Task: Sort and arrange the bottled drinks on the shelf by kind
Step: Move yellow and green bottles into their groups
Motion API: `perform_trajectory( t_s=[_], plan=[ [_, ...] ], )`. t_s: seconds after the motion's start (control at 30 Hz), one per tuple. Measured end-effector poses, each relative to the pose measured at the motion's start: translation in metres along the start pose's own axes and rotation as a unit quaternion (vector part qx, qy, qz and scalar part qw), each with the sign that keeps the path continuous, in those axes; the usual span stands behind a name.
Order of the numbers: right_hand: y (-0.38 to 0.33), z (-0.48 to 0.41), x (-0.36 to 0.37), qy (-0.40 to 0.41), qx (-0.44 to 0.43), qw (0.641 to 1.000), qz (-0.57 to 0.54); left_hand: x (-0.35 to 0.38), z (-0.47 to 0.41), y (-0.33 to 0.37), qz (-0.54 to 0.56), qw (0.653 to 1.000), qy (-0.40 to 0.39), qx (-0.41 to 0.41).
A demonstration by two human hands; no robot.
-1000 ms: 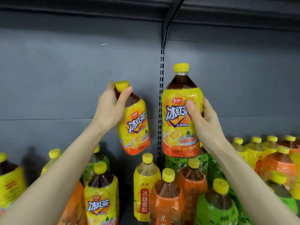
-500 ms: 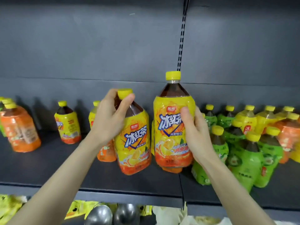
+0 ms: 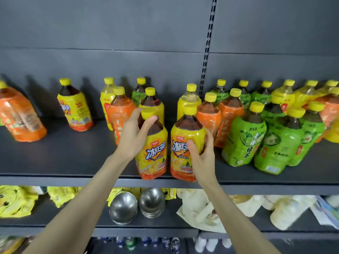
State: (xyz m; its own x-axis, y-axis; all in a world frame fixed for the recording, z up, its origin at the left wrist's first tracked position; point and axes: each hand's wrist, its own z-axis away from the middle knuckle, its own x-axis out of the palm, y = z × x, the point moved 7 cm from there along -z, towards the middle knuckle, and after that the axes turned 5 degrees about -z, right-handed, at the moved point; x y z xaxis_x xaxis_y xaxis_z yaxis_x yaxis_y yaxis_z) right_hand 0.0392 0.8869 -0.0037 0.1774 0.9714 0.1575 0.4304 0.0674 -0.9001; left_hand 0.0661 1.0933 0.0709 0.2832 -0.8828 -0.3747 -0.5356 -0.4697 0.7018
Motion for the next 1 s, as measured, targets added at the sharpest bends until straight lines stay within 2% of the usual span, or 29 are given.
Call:
perform_trajectory(
  t_s=[0.2,0.27,0.37,0.43,0.57,0.7,0.87,1.0],
  plan=[
    [0.011,0.002,0.004,0.030,0.017,0.999,0.021,0.002,-0.002,-0.014,0.077,0.996,0.053,-0.006],
    [0.012,0.003,0.005,0.033,0.019,0.999,0.028,0.009,0.015,-0.032,0.122,0.988,0.066,-0.067],
    [0.024,0.009,0.003,0.032,0.037,0.998,0.029,0.032,0.060,-0.066,0.172,0.969,0.032,-0.176],
    [0.033,0.011,0.003,0.026,0.065,0.998,-0.001,0.040,0.081,-0.080,0.187,0.960,0.023,-0.209],
    [0.029,0.015,0.003,0.034,0.089,0.994,-0.052,0.037,0.084,-0.072,0.199,0.959,0.045,-0.198],
    [0.015,0.030,-0.016,0.065,0.107,0.991,-0.055,0.038,0.087,-0.041,0.220,0.958,0.017,-0.182],
    [-0.017,0.045,-0.078,0.117,0.102,0.988,-0.029,0.061,0.087,0.021,0.243,0.958,-0.015,-0.148],
    [-0.058,0.059,-0.147,0.161,0.074,0.984,-0.017,0.112,0.102,0.073,0.278,0.950,-0.053,-0.135]
  ],
)
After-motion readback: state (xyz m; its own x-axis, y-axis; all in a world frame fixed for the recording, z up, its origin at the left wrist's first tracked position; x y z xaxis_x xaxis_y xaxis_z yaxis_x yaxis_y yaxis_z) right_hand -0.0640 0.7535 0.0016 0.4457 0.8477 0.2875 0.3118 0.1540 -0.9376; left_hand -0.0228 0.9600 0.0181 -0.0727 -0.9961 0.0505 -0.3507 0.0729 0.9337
